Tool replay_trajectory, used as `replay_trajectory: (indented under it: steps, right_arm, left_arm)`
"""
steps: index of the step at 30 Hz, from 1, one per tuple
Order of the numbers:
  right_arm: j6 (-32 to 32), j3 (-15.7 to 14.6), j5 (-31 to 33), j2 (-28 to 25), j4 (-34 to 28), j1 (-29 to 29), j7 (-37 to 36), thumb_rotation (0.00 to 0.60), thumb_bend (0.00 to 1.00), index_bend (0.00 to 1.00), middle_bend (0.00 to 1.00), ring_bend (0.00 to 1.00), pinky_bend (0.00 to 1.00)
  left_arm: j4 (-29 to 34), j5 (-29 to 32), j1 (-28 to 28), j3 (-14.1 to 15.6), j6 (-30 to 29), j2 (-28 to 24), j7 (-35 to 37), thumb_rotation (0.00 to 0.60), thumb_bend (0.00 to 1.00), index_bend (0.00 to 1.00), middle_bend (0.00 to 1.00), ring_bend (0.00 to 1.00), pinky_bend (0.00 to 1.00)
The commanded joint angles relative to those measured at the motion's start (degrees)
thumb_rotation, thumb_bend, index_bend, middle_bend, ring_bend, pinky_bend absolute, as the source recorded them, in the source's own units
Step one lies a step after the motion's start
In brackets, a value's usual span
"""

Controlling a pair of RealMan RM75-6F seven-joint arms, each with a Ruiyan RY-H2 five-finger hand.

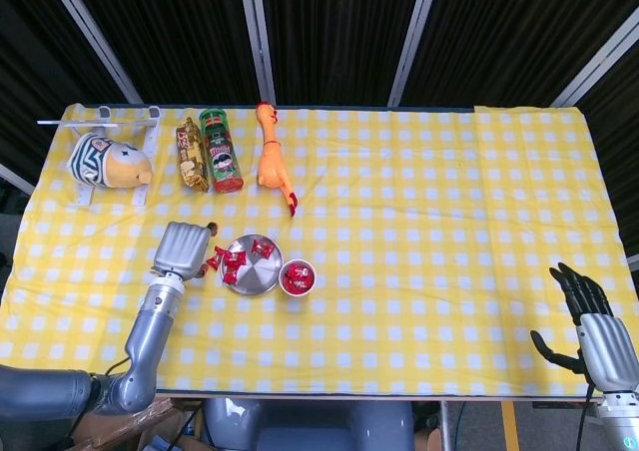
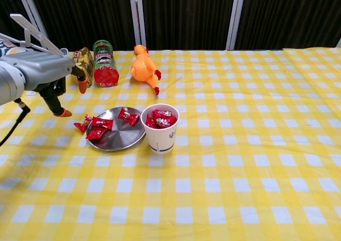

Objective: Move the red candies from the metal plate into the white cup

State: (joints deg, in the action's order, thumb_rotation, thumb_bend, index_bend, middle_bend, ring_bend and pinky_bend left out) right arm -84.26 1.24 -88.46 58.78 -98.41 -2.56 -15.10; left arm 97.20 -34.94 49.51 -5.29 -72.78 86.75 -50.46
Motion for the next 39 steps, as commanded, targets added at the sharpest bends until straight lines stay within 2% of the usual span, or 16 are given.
replay_trajectory:
  steps: [1,12,18,25,32,39]
  right_arm:
    - [0.05,0.03,0.04,0.0,0.01,-0.03,-0.05,0.6,0.39,0.0,0.0,0.0,0.0]
    - [0.06,0.05,0.03,-0.06,0.0,-0.06,-0.45,0.6,0.39,0.0,0.0,0.0,0.0]
    - [0.09,0.01,-0.06,-0.1,0.01,-0.08,-0.59,0.6,0.39,0.0,0.0,0.0,0.0]
    - [0.14,0.01,-0.01,-0.12,-0.02,-0.09,-0.58,0.6,0.39,0.0,0.0,0.0,0.0]
    - [0.11,-0.01,0.04,-0.09,-0.04,-0.04,-0.57,0.6,0.39,0.0,0.0,0.0,0.0]
    - [0.01,-0.04,-0.02,-0.06,-0.08,0.02,-0.54,0.6,0.39,0.0,0.0,0.0,0.0]
  left_arm:
    - [-2.65,1.23,-0.3,-0.05,0.96,1.86,-0.05,0.6,0.26,0.35,0.95,1.0,0.98]
    - [-9.75,3.12,-0.1,-0.62,3.3,7.32,-1.2,0.6,0.28,0.37,0.95,1.0,0.98]
    - [-12.95,4.26,0.22,-1.92,4.15,9.71,-1.78,0.6,0.28,0.38,0.95,1.0,0.98]
    - [-14.82,4.33,0.37,-2.61,5.2,11.08,-2.11,0.6,0.28,0.39,0.95,1.0,0.98]
    - [-15.87,4.07,-0.01,-2.44,5.96,12.12,-2.23,0.6,0.37,0.44,0.95,1.0,0.98]
    - [-15.55,3.34,-0.83,-2.17,5.76,11.51,-2.22,0.6,0.4,0.49,0.95,1.0,0.98]
